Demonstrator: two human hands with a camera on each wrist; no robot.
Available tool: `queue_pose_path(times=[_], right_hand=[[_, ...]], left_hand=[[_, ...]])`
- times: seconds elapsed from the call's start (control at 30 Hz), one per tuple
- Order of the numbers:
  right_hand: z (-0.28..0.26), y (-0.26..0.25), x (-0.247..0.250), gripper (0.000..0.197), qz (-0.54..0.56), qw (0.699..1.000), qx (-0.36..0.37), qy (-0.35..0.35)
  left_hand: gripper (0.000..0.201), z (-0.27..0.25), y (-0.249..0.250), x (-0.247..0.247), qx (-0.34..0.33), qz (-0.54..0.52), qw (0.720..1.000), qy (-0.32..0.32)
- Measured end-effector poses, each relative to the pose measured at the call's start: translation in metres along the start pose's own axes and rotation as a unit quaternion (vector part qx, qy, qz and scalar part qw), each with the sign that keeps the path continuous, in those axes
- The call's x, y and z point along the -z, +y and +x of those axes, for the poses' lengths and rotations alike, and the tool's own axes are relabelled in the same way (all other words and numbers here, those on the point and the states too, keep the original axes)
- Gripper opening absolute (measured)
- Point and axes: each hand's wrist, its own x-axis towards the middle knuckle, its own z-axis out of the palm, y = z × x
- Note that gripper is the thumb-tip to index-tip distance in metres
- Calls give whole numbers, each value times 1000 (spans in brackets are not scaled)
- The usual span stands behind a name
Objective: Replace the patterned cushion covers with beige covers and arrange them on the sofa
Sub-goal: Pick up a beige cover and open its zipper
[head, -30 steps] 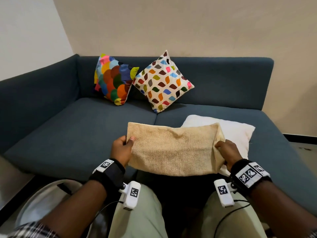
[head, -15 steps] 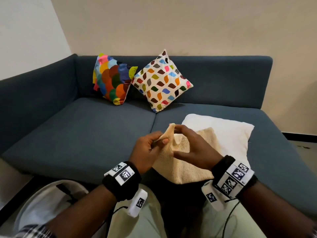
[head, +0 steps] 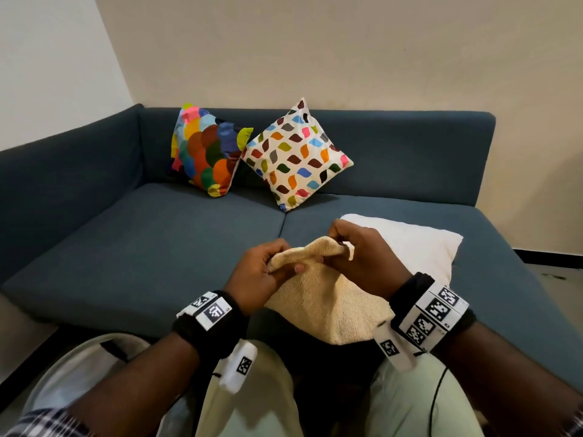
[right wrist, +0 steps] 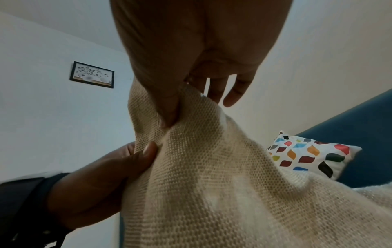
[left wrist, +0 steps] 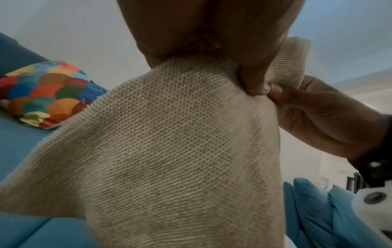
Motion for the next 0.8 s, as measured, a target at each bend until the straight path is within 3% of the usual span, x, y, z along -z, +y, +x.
queue_pose_path(times=[0.17,0.3,0.4,0.47,0.57,0.63,0.7,0.8], right_hand=[[7,-7,0,31,6,998,-39,43],[-6,-20,0,19,-127,979,118,108],[-19,-33,-4,13,-180,966,180,52],[-21,-28,-6,25,-155,981,119,1],[-10,-5,-1,30,-116,993,-1,4],[5,7,6,20,-123,990,-21,59],[25,9,16,11,-126,984,-19,126],[59,-2,35,5,-174,954,-17,243]], left_hand=[[10,14,12,2,-4,-51,997,50],[15,10,11,-4,-35,-46,995,82],[12,6,12,-7,-80,-21,992,98],[2,7,18,-7,-85,-32,989,119],[23,30,22,12,-78,38,976,199],[27,49,32,30,-109,84,960,242],[21,68,46,44,-152,117,950,245],[15,95,66,61,-182,163,933,263]])
